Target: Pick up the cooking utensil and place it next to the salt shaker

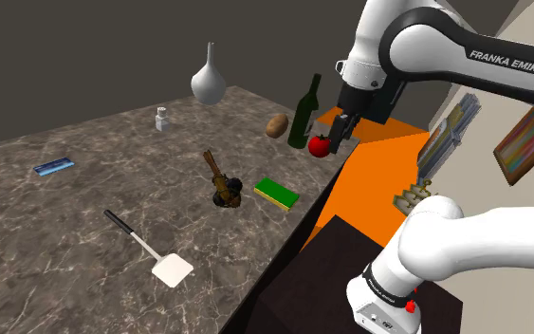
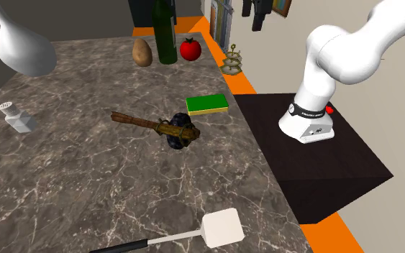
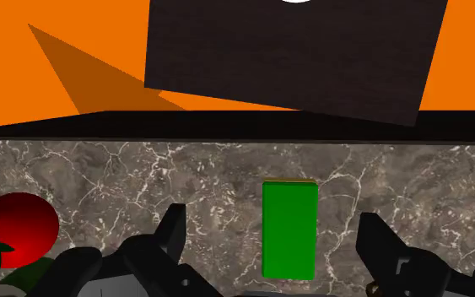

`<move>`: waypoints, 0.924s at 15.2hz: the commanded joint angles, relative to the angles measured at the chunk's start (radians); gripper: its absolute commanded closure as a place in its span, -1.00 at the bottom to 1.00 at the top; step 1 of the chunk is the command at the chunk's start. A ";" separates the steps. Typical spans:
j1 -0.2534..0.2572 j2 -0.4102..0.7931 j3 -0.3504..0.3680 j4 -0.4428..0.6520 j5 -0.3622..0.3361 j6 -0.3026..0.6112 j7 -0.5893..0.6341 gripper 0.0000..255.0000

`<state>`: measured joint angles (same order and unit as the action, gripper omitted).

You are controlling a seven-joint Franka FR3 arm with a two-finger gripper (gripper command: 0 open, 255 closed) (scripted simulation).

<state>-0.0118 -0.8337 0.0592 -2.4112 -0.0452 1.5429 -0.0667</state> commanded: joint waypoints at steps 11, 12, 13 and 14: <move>0.062 0.187 0.175 -0.014 0.125 0.225 0.184 -1.00; 0.067 0.212 0.193 -0.008 0.134 0.247 0.201 -1.00; 0.071 0.238 0.211 -0.001 0.141 0.270 0.219 -1.00; 0.074 0.265 0.228 0.006 0.147 0.292 0.238 -1.00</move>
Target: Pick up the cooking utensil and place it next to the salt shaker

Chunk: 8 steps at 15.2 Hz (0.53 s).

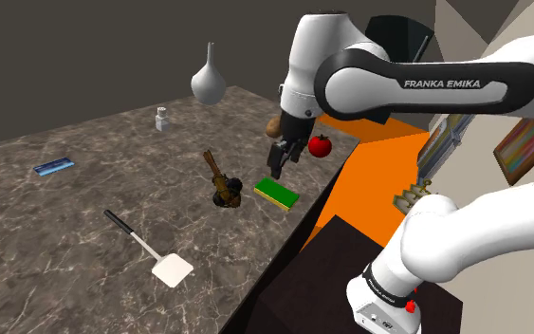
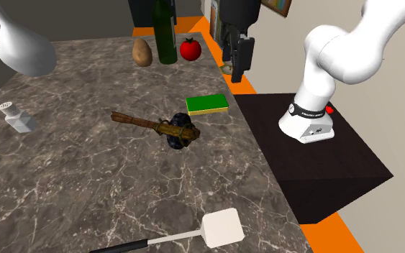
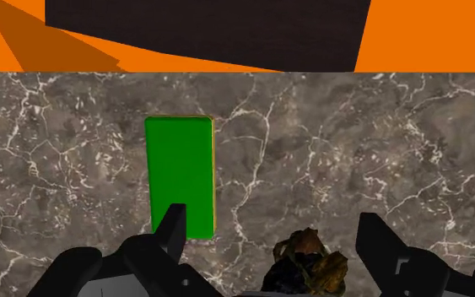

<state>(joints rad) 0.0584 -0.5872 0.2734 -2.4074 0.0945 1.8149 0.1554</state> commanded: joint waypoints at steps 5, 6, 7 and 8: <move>0.015 0.165 0.102 0.060 0.017 0.126 0.110 -1.00; 0.016 0.197 0.119 0.075 0.014 0.146 0.130 -1.00; 0.017 0.229 0.136 0.091 0.010 0.165 0.150 -1.00; 0.018 0.262 0.153 0.109 0.004 0.183 0.172 -1.00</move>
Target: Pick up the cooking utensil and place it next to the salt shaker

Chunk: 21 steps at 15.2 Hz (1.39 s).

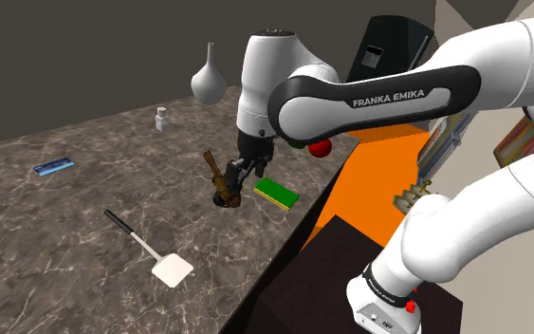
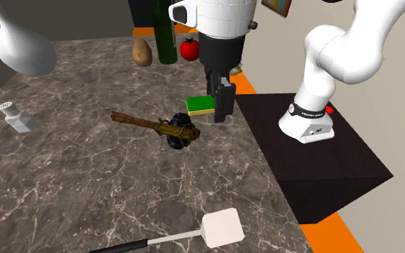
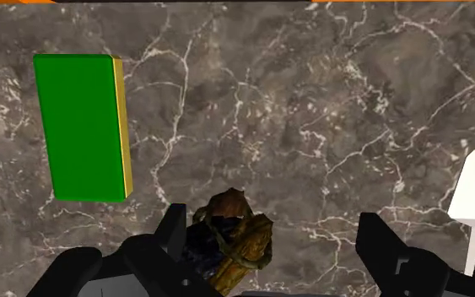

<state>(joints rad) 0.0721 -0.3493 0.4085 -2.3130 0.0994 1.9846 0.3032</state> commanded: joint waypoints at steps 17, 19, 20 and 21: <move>0.141 0.682 0.153 0.505 -0.351 0.142 0.439 -1.00; 0.183 0.762 0.142 0.591 -0.393 0.130 0.473 -1.00; 0.189 0.769 0.140 0.599 -0.396 0.129 0.475 -1.00; 0.190 0.775 0.137 0.594 -0.400 0.140 0.477 -1.00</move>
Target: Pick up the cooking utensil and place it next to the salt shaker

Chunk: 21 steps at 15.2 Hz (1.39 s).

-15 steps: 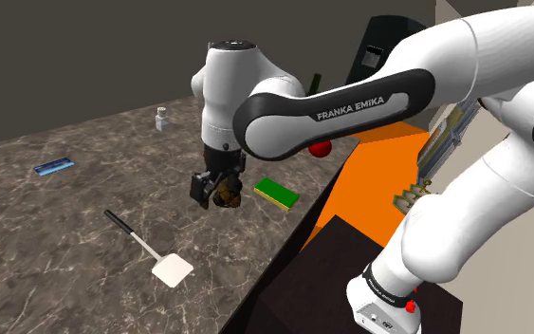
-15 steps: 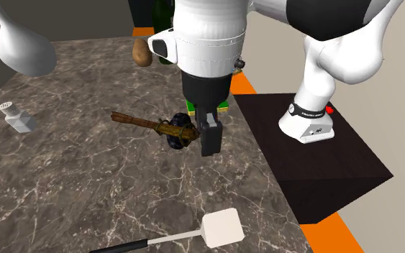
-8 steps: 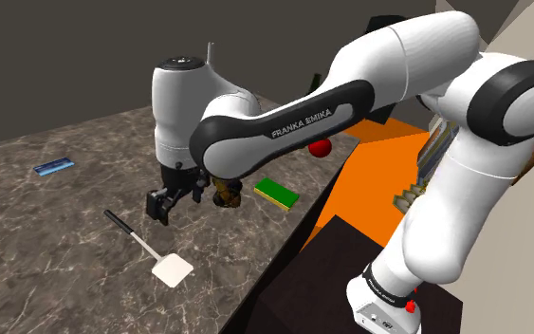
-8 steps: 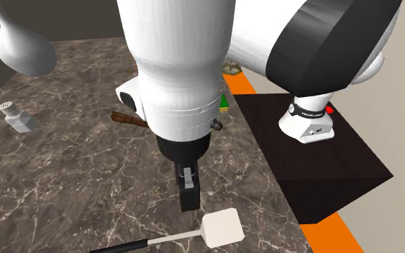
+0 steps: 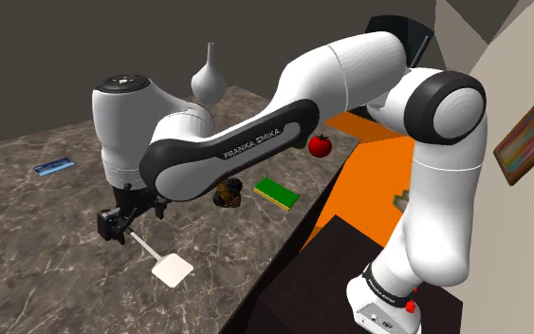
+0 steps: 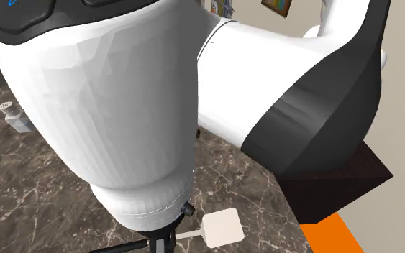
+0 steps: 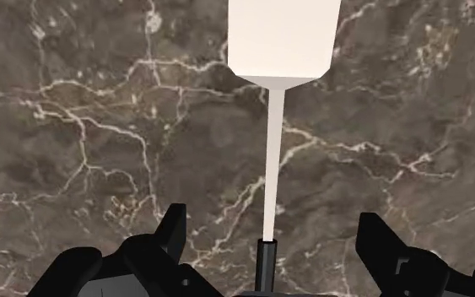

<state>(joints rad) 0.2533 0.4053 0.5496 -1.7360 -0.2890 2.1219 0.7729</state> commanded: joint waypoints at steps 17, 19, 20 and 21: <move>0.020 0.067 -0.022 -0.008 -0.043 0.067 0.027 1.00; 0.020 0.067 -0.022 -0.008 -0.043 0.067 0.027 1.00; 0.020 0.067 -0.022 -0.008 -0.043 0.067 0.027 1.00; 0.020 0.067 -0.022 -0.008 -0.043 0.067 0.027 1.00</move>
<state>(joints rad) 0.2732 0.4722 0.5271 -1.7438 -0.3317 2.1893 0.7997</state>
